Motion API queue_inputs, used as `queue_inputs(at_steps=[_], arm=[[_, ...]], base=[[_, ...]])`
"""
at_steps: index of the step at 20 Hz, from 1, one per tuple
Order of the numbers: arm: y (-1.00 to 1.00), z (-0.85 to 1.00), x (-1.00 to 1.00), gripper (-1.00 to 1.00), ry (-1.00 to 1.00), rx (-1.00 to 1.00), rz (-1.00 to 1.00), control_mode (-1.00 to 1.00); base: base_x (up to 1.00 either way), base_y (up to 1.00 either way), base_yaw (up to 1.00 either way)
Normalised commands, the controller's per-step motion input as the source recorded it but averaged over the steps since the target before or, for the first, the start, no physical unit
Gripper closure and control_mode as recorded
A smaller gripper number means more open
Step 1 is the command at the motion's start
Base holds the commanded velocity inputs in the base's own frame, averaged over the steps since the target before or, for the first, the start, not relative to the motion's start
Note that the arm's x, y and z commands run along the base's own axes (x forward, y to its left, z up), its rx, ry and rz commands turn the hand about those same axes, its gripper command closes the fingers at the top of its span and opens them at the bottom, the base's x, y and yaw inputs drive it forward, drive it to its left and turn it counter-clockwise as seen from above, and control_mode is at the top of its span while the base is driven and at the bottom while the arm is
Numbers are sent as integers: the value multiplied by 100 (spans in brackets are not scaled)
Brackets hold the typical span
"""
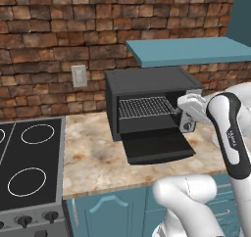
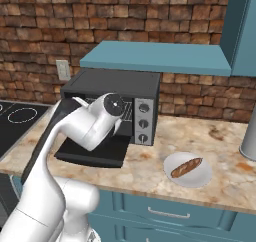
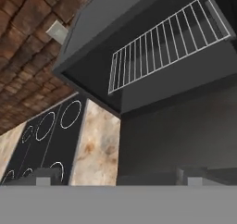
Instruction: Pull the toaster oven rack outwards. Pick up the baguette from the plate and place it on the toaster oven rack. Close the toaster oven door fully and set the temperature to the lowest setting.
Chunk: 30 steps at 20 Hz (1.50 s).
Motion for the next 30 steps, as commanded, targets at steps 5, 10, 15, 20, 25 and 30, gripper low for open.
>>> queue_inputs(at_steps=[5,10,15,20,25,30], arm=[[0,-26,59,-100,0,20,-2,-100],[0,-27,56,-100,0,11,0,-100],[0,-27,62,-100,0,6,0,-100],[0,-27,57,-100,0,1,0,-100],[0,-28,59,-100,0,0,0,-100],[8,-30,49,-100,0,0,0,-100]], base=[[0,0,0],[0,0,0],[0,0,0],[0,0,0],[0,0,0],[0,0,0]])
